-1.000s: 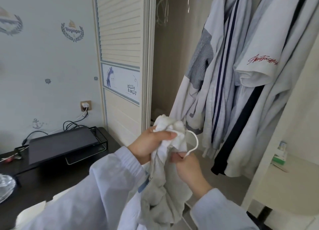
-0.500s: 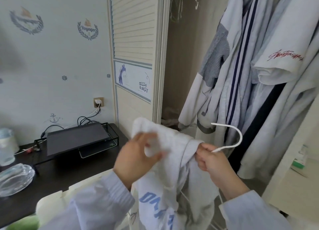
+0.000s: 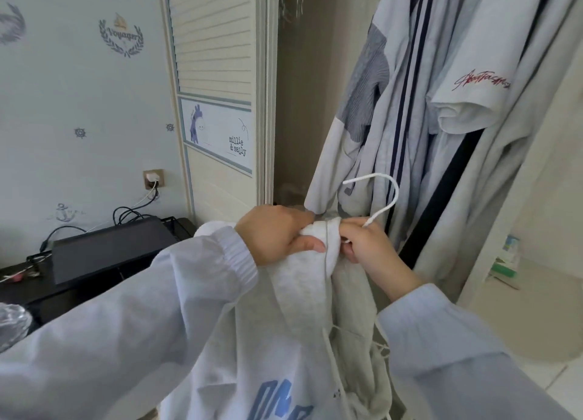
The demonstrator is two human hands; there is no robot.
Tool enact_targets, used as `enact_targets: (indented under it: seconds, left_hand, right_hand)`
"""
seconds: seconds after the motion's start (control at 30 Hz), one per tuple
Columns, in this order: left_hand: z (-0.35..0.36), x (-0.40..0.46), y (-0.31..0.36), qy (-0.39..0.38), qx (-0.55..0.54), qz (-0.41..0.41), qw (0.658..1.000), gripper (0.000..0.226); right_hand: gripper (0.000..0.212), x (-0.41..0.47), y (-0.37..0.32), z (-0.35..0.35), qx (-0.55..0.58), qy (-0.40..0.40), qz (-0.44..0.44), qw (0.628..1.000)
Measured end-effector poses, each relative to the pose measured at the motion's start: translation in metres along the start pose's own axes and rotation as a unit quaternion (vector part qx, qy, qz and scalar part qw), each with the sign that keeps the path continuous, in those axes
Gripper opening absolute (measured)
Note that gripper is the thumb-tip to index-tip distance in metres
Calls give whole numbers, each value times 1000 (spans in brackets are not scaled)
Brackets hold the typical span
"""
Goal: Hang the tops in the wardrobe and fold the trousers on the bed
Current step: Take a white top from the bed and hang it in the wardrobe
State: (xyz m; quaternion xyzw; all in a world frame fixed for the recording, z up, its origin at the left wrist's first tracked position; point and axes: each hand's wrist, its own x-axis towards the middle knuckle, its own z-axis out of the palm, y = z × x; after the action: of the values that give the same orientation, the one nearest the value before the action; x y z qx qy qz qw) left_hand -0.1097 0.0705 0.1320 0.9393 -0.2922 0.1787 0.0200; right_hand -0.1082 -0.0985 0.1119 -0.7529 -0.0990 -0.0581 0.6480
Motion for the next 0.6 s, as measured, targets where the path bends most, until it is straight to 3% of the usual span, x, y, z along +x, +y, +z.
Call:
enact_targets:
  seconds: [0.07,0.13,0.2,0.3,0.37,0.4,0.47,0.53,0.6]
  left_hand:
    - [7,-2,2,30,37,-10,999,50]
    - [16,-8,-3,109,43,-27,993,60]
    - [23,-14,-15,175,14,-45,983,67]
    - [17,-23,-33,222,-15,-120,967,59]
    - [6,-27,-41,260,-22,-143,955,57]
    - [-1,-28,-44,277,-20,-147,949,57]
    - [-13,-31,-48,318,-27,-144,937,51]
    - [-22,-34,-50,341,-37,-148,927,44]
    - [-30,-38,-53,342,-41,-156,926,47]
  right_hand:
    - [34,5,6,0,-71,12,-35,997]
    - [25,6,10,-8,-129,-9,-66,989]
    - [13,3,23,-21,-108,30,-86,990]
    - [18,-4,68,-36,-46,260,-99,959]
    - [18,-2,104,-39,40,399,11,916]
    - [22,1,118,-36,23,416,102,903]
    - [30,11,137,-20,-57,288,232,927]
    - [30,18,138,12,-28,125,240,962]
    - [45,23,127,45,-63,28,189,980]
